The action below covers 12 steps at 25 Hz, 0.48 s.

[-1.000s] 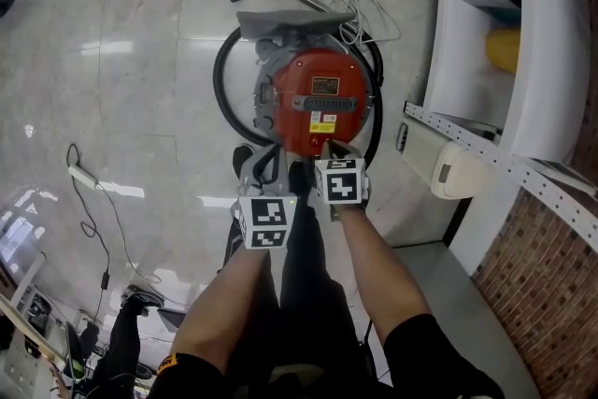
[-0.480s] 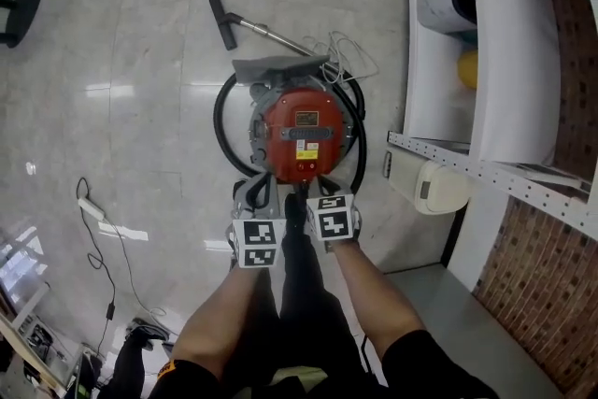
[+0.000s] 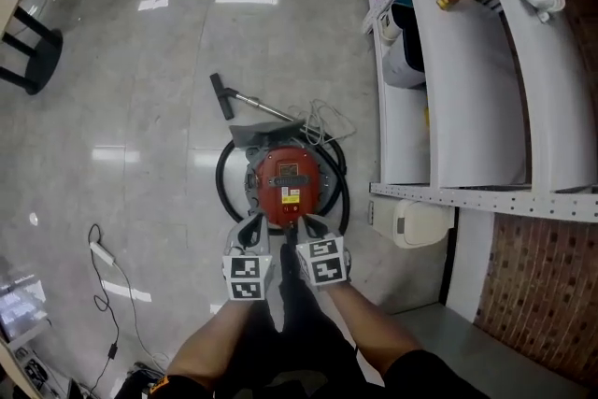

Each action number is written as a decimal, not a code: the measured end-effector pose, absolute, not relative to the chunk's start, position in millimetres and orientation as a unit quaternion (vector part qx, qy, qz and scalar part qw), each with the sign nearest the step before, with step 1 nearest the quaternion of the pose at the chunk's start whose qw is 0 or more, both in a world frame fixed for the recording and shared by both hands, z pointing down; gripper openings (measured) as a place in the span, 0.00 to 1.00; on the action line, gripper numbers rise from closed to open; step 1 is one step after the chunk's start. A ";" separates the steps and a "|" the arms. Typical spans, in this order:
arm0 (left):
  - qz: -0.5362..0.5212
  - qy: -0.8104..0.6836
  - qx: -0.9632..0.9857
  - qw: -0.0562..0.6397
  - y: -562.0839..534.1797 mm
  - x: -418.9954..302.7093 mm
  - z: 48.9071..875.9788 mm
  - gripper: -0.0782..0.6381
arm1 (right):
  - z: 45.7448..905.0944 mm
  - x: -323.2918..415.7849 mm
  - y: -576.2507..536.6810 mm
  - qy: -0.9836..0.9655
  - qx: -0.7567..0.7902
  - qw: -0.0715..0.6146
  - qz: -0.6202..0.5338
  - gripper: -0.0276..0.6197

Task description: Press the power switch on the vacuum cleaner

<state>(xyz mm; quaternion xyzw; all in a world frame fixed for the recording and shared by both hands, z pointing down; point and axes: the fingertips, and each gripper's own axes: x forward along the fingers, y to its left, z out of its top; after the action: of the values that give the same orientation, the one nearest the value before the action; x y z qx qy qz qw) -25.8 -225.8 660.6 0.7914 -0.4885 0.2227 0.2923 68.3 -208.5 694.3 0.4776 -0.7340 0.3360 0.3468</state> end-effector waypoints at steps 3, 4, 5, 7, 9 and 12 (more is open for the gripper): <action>0.215 -0.484 0.800 0.282 -214.4 -21.1 629.9 0.13 | 656.3 70.7 -200.6 -0.754 0.473 0.331 0.315 0.03; 0.214 -0.486 0.801 0.278 -210.8 -22.9 620.7 0.13 | 643.0 68.9 -198.8 -0.762 0.470 0.322 0.308 0.03; 0.212 -0.490 0.800 0.273 -208.8 -26.0 612.0 0.13 | 629.3 65.5 -198.2 -0.770 0.465 0.314 0.303 0.03; 0.204 -0.503 0.797 0.265 -208.7 -32.6 594.7 0.13 | 604.0 58.3 -200.7 -0.789 0.454 0.298 0.288 0.03; 0.192 -0.517 0.791 0.263 -205.6 -35.6 576.1 0.13 | 582.2 54.2 -200.5 -0.805 0.445 0.283 0.272 0.03; 0.175 -0.533 0.785 0.262 -195.3 -34.2 551.9 0.13 | 553.5 49.9 -196.8 -0.823 0.439 0.260 0.251 0.03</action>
<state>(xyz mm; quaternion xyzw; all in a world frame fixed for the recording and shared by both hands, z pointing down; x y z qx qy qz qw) -34.2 -195.3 551.9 0.7851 -0.5330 0.1749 0.2624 49.9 -196.8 553.5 0.4388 -0.8226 0.2515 0.2600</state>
